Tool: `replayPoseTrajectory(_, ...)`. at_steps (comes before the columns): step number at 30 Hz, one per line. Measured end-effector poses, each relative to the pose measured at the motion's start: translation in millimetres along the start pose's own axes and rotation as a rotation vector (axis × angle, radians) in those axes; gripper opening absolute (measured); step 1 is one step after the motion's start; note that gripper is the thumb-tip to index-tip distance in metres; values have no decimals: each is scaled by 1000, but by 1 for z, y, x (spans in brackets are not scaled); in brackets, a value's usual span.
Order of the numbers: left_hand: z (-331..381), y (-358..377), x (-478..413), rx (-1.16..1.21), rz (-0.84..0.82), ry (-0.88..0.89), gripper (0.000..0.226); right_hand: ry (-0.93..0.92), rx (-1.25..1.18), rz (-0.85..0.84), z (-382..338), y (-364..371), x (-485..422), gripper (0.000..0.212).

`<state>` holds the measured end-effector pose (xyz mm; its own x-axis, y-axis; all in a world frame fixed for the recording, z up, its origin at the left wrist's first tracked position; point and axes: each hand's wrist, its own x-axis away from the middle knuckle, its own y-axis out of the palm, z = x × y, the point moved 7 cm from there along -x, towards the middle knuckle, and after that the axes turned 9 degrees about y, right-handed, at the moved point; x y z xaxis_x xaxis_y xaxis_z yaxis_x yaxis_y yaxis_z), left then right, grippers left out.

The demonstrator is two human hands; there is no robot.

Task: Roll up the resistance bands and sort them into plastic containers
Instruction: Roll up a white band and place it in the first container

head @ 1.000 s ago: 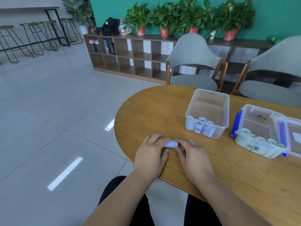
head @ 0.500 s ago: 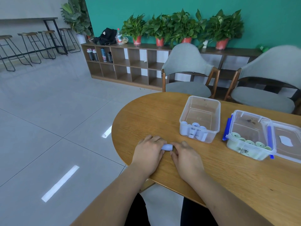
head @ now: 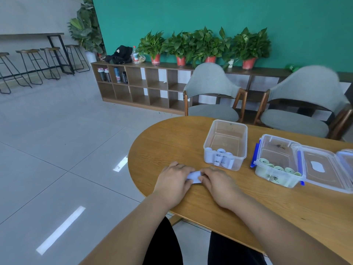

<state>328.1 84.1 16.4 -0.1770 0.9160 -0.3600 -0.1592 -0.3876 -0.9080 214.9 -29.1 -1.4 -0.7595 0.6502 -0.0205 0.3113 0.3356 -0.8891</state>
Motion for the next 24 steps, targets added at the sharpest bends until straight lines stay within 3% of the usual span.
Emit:
replayPoseTrajectory(9, 22, -9, -16, 138, 76, 5, 29, -70, -166, 81, 2, -55, 17, 15)
replayPoseTrajectory(15, 43, -15, -29, 270, 96, 32, 28, -107, -231, 175, 11, -100, 20, 28)
replayPoseTrajectory(19, 53, -22, -45, 320, 125, 32, 27, -88, -227, 103, 12, -126, 11, 15)
replayPoseTrajectory(24, 59, -28, -69, 347, 158, 19, 29, -62, -259, 30, 13, -151, -7, 21)
